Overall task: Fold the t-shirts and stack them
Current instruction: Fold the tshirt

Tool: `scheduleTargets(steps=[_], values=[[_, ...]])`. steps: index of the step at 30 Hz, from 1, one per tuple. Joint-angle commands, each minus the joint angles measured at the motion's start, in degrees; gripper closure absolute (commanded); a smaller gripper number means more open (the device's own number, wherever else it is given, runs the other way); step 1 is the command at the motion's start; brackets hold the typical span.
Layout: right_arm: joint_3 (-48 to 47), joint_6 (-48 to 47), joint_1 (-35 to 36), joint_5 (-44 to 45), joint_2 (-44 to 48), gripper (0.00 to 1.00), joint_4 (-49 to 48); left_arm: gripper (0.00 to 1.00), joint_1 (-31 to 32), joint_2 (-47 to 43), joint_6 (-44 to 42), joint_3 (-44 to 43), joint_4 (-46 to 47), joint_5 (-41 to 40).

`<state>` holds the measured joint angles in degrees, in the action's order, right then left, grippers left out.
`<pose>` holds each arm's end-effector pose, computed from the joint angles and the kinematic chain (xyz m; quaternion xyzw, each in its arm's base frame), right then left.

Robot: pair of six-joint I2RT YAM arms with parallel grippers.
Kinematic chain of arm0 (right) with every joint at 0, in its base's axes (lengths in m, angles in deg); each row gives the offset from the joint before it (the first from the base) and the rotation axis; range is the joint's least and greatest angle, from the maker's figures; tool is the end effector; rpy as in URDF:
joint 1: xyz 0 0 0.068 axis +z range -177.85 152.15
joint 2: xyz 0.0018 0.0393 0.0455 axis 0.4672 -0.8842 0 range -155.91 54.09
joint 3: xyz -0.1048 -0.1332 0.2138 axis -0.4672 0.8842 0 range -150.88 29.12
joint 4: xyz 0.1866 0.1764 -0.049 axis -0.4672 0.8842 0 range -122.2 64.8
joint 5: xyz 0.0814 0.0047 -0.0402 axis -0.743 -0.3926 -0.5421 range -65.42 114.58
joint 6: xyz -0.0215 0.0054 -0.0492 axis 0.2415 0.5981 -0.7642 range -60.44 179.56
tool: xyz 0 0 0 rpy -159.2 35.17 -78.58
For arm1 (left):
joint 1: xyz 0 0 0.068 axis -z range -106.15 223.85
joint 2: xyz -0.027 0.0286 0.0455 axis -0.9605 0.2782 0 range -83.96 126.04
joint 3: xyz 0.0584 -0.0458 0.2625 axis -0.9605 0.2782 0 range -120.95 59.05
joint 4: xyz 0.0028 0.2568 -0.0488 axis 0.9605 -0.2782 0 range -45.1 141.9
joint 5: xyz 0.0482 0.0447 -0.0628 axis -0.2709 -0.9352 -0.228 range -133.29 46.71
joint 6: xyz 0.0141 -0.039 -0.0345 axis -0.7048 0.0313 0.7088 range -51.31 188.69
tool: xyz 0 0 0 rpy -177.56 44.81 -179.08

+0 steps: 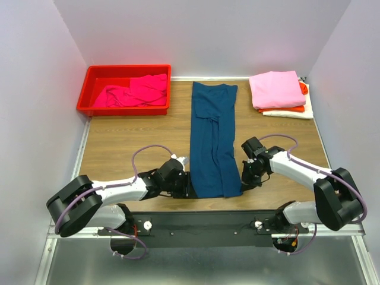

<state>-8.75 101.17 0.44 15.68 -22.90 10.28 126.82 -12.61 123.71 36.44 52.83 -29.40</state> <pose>0.1773 0.1017 0.1547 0.1096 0.9883 0.1052 0.0155 0.1227 -0.1769 0.1386 0.0269 0.9268 -0.3553 0.1187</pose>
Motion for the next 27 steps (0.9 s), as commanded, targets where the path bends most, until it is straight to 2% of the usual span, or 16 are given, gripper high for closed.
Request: scheduleTargets(steps=[1,4,6,8,9,11,23,27], values=[[1.1,2.2,1.1,-0.8,2.4,0.99,-0.1,0.54,0.8,1.6,-0.1,0.2,0.8,-3.1],[1.3,2.9,1.7,-0.9,2.9,0.99,-0.1,0.54,1.0,2.1,0.3,0.4,2.6,-2.9],[1.2,3.1,2.1,-0.9,3.1,0.99,0.0,0.6,1.3,2.8,0.6,0.6,3.4,-2.9],[1.2,3.2,2.3,-1.0,3.0,0.99,0.0,0.73,1.4,3.2,0.6,0.9,3.4,-3.0],[1.2,3.3,2.6,-0.9,3.1,0.99,0.0,0.85,1.7,3.4,0.7,1.3,3.4,-3.2],[1.2,3.4,2.8,-0.9,3.2,1.0,0.1,1.0,1.9,3.0,0.9,1.7,3.4,-3.3],[1.3,7.5,6.9,-1.7,7.0,1.0,4.9,1.0,4.2,-8.2,4.6,4.2,-2.6,-3.3],[0.3,9.5,9.1,-1.9,7.4,1.0,6.6,1.0,4.2,-9.4,4.4,3.5,-3.3,-2.5]])
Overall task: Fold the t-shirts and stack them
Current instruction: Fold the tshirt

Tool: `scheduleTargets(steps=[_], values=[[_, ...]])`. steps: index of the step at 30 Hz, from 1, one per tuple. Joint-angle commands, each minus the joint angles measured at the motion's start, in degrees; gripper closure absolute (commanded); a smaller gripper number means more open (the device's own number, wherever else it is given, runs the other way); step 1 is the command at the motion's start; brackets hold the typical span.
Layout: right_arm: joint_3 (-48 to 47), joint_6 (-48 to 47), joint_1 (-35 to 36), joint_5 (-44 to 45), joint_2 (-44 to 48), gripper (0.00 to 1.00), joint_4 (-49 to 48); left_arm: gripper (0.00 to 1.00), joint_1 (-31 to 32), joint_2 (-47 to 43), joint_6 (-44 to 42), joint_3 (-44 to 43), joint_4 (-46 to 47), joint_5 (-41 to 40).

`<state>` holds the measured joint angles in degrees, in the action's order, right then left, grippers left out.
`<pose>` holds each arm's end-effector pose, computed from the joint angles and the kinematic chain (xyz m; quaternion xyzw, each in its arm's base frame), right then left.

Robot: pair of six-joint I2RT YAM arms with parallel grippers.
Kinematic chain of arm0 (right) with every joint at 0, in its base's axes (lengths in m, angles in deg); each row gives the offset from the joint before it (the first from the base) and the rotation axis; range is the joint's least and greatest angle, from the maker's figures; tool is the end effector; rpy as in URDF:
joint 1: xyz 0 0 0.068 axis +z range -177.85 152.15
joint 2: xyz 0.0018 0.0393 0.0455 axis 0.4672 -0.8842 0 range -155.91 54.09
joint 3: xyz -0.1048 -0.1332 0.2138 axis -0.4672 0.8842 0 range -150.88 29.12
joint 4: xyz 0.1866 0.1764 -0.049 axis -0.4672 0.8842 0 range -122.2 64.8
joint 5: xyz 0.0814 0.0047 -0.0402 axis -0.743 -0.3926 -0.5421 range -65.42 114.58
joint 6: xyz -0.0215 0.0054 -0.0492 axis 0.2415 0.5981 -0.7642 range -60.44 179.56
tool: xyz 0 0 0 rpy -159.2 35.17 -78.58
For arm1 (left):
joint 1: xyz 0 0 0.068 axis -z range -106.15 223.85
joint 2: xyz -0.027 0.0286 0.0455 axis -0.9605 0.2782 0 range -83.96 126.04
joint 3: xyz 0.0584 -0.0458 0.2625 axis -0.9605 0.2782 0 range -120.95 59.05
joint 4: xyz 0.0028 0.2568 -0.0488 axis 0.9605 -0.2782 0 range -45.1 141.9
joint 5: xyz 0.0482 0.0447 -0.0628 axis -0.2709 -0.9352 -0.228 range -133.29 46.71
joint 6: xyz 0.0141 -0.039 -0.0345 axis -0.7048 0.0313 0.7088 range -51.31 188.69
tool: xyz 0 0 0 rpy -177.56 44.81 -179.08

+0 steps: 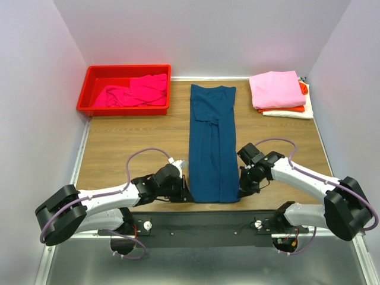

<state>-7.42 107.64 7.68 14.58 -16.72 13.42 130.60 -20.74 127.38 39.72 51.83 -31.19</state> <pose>0.1498 0.1146 0.1671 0.1008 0.9872 0.1232 0.0075 0.1020 -0.1693 0.1470 0.0257 0.9158 -0.3805 0.1256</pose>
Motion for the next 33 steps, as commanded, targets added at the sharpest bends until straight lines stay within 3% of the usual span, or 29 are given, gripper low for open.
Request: scheduleTargets(steps=[1,8,13,24,33], values=[[-1.7,3.3,2.0,-0.8,1.4,1.0,4.2,1.0,0.5,-1.5,0.8,-0.3,-2.6,-0.8],[-9.6,7.0,2.4,3.7,4.4,1.0,8.1,1.0,0.5,-7.0,2.2,-4.7,-5.8,-7.9],[-14.7,8.6,2.4,9.2,3.1,1.0,8.1,1.0,-0.8,-8.7,1.3,-5.5,-2.4,-11.3],[-21.4,8.4,2.3,24.2,-8.3,1.0,1.9,1.0,-14.4,3.7,-12.0,-12.0,4.5,-5.9],[-30.7,6.0,-0.5,30.9,-18.7,1.0,-1.1,1.0,-21.9,17.3,-19.4,-21.5,7.5,0.0]])
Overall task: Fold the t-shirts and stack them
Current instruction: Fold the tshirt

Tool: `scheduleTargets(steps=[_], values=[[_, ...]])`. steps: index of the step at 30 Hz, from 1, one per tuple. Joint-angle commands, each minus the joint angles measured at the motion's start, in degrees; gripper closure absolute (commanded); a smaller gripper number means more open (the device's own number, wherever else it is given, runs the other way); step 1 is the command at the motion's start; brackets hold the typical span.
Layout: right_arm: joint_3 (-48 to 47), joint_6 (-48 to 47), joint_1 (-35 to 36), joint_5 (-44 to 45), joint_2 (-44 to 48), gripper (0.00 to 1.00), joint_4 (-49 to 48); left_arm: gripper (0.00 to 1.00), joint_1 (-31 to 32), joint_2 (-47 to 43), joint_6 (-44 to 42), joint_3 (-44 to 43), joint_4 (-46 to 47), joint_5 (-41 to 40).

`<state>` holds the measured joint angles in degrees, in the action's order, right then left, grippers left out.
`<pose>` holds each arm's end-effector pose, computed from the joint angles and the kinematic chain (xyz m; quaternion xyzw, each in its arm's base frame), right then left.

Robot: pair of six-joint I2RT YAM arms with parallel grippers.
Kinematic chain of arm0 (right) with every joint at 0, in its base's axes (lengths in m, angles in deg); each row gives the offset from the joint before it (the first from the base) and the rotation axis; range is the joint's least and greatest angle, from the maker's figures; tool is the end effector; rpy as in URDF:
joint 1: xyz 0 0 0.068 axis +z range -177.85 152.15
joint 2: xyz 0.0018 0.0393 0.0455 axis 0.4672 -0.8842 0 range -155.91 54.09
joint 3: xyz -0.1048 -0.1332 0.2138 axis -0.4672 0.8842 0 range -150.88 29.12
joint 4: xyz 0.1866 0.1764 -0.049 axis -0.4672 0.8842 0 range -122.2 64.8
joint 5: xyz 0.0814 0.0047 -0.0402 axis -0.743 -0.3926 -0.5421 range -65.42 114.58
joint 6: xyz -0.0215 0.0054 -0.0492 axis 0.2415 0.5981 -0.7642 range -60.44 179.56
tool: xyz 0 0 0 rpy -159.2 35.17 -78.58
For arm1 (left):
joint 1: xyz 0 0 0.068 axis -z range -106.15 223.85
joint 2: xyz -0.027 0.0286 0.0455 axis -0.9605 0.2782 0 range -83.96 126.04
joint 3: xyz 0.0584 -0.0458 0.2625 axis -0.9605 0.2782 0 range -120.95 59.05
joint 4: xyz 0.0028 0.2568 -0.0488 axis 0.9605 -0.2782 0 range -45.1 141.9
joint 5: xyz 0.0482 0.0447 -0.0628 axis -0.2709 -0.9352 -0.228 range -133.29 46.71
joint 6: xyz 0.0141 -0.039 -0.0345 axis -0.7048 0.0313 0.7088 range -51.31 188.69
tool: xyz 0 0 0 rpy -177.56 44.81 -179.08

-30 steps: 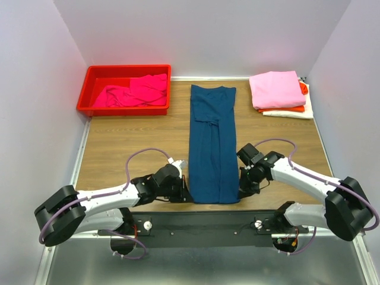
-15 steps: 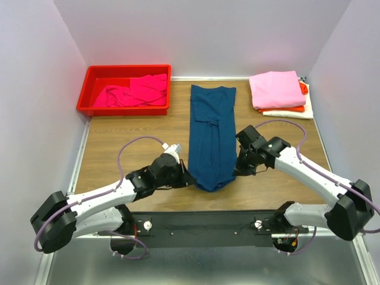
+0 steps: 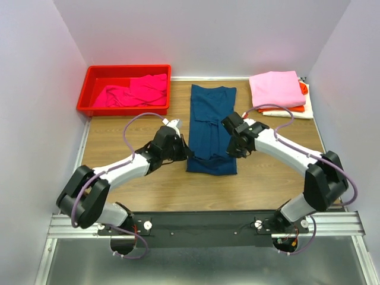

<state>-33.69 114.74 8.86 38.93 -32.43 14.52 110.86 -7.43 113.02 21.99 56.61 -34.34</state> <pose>0.2367 0.1655 0.2312 0.1778 0.9617 0.0356 0.2057 0.2166 -0.1702 0.1985 -0.0203 0.8839 -0.3536 0.3054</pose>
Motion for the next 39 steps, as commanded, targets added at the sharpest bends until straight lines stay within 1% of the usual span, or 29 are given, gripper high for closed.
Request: scheduleTargets(steps=[1,6,12,16,19,22,27,31,32,33,35,36,37,38,39], values=[[-5.3,-1.6,-2.1,6.7,-3.8,1.0,-2.3,1.0,-2.6,5.0,-5.6,-4.7,2.8,4.1],[-10.1,-5.5,-6.0,6.2,-10.2,1.0,-3.2,1.0,-6.2,12.0,-8.6,-12.1,1.3,5.8],[-16.9,-10.3,-10.1,5.1,-16.4,1.0,-3.9,1.0,-8.7,19.4,-10.4,-21.1,-0.7,7.9],[-20.9,-11.8,-12.0,3.7,-20.7,1.0,-4.4,1.0,-10.4,23.4,-11.5,-24.6,-1.5,9.5],[-24.1,-13.2,-13.1,3.0,-23.6,1.0,-4.4,1.0,-11.3,27.3,-12.8,-29.9,-3.2,11.1],[-27.0,-14.0,-13.7,2.0,-26.5,1.0,-4.5,1.0,-11.6,30.2,-13.7,-33.2,-4.6,11.2],[-30.6,-15.3,-14.3,0.8,-29.7,1.0,-4.4,1.0,-13.3,34.0,-14.3,-36.1,-7.1,11.7],[-32.7,-16.2,-15.0,0.3,-31.8,1.0,-4.4,1.0,-13.9,36.0,-14.6,-37.7,-7.3,11.9],[-33.4,-16.2,-15.1,0.3,-32.0,1.0,-4.4,0.98,-14.1,36.6,-14.6,-38.6,-7.6,12.5],[-33.7,-16.2,-15.4,0.2,-32.3,1.0,-4.4,0.89,-14.4,37.7,-14.6,-39.1,-7.7,13.2],[-34.3,-16.3,-15.9,-0.1,-32.6,0.99,-4.4,0.68,-14.7,38.7,-14.5,-40.3,-7.7,13.3],[-34.9,-16.4,-16.1,-0.5,-32.6,0.97,-4.4,0.53,-14.9,39.0,-14.5,-41.0,-8.6,12.9],[-35.4,-16.7,-16.6,-1.2,-32.4,0.8,-4.4,0.49,-15.3,39.4,-14.5,-41.5,-9.0,12.0],[-35.7,-16.9,-16.8,-1.4,-32.1,0.67,-4.4,0.47,-15.6,39.3,-14.5,-42.7,-9.4,11.6],[-36.6,-17.2,-17.2,-1.4,-31.9,0.43,-4.4,0.43,-15.7,39.0,-14.7,-43.4,-10.1,11.2]])
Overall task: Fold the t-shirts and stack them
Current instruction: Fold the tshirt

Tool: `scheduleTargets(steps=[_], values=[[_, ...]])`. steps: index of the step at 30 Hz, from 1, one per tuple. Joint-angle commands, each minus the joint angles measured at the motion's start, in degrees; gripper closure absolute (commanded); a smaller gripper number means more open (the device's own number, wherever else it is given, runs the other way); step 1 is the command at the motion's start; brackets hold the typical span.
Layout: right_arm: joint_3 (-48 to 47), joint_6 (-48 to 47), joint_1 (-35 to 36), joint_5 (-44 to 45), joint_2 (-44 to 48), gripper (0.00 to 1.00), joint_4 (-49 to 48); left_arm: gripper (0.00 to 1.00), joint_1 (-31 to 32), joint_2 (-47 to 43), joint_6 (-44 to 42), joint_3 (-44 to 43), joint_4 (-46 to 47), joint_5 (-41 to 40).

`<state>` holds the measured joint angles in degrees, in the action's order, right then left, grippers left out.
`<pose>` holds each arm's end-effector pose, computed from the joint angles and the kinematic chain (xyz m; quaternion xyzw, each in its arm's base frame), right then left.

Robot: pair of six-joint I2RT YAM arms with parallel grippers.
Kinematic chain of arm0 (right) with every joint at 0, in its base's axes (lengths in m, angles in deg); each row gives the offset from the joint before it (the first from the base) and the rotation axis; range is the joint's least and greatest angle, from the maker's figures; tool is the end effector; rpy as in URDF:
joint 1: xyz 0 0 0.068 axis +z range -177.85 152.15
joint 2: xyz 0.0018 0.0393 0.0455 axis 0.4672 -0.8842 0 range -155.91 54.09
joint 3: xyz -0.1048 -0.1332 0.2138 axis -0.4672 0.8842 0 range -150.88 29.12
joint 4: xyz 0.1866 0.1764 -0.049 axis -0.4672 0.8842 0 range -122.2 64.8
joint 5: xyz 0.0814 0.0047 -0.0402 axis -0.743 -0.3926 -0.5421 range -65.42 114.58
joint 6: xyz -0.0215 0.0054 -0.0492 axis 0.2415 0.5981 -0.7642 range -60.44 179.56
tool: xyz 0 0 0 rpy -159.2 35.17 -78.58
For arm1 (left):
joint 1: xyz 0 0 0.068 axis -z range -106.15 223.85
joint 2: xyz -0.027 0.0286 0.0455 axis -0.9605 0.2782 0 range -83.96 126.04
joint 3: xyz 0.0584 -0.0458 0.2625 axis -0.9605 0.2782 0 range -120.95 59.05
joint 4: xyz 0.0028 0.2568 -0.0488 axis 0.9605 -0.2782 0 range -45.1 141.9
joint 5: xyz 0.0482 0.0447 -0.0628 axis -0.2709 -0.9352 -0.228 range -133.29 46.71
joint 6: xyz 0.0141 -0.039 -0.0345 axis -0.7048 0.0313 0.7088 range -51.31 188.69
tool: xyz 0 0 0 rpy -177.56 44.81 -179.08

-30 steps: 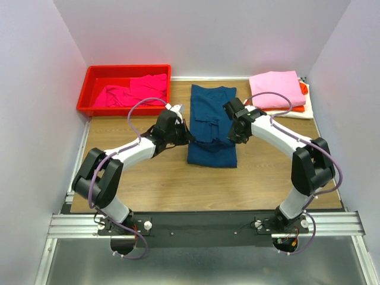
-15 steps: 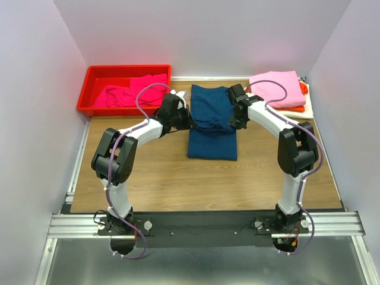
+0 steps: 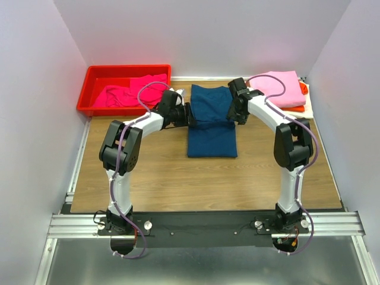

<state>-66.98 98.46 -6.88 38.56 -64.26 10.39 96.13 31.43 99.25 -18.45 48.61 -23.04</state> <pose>0.4147 0.1498 0.2104 0.1771 0.9528 0.0049 0.2466 0.4063 -0.1798 0.1781 0.0077 0.8994 -0.3243 0.2930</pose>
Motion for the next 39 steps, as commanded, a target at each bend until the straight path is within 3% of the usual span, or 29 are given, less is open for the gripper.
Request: scheduleTargets(steps=[1,3,5,9,17,28,39], values=[[-3.7,-1.8,-1.6,-1.0,0.5,0.35,-0.3,0.43,-1.2,-0.3,-0.9,-3.5,-2.5,-1.2],[-5.0,-2.7,-2.5,-1.0,1.3,0.24,-0.3,0.42,-1.5,-1.1,-1.6,-5.1,-4.3,-2.1],[-5.4,-4.0,-3.1,-1.4,2.8,0.22,-0.3,0.42,-1.6,-1.8,-2.4,-5.8,-5.9,-3.0],[-3.3,-6.8,-3.8,-3.1,5.7,0.21,-0.3,0.42,-1.6,-5.3,-3.2,-2.2,-5.8,-2.6],[9.7,-9.3,-3.7,-13.4,11.3,0.22,-0.6,0.45,-1.6,-9.7,-10.4,6.1,-8.4,1.7],[24.3,-10.9,-3.7,-23.2,19.2,0.39,-0.4,0.44,-0.1,-11.9,-11.4,12.4,-9.3,6.6],[30.5,-11.7,-3.7,-26.4,20.1,0.48,-0.6,0.45,1.5,-13.6,-10.0,14.7,-9.5,5.9]])
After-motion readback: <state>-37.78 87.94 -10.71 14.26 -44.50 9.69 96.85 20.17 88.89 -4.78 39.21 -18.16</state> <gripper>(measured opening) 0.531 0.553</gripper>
